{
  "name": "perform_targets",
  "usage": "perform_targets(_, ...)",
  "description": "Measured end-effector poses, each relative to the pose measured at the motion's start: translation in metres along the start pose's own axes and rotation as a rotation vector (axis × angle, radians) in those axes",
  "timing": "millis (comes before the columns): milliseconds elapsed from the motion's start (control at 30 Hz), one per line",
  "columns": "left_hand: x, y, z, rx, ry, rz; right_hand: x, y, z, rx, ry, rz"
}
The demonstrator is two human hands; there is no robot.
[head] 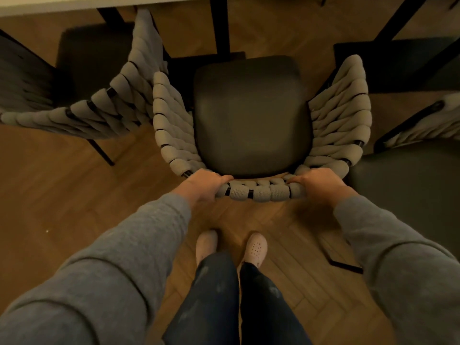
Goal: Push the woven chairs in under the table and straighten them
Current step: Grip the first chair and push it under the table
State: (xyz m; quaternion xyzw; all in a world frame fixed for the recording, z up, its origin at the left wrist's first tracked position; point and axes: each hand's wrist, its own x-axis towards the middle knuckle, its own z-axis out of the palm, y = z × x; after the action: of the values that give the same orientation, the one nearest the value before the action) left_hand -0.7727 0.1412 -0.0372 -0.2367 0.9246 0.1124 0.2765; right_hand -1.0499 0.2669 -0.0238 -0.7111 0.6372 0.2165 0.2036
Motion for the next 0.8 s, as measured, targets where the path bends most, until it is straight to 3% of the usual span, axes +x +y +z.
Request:
perform_targets(133,0.013,-0.004,-0.006,-0.019,-0.005,-0.048,0.017,0.022,-0.003,-0.124,-0.025,-0.062)
perform_targets(800,0.04,-0.017,-0.054,0.073,-0.003,-0.012,0.037,0.056,-0.022,-0.005,0.032,-0.038)
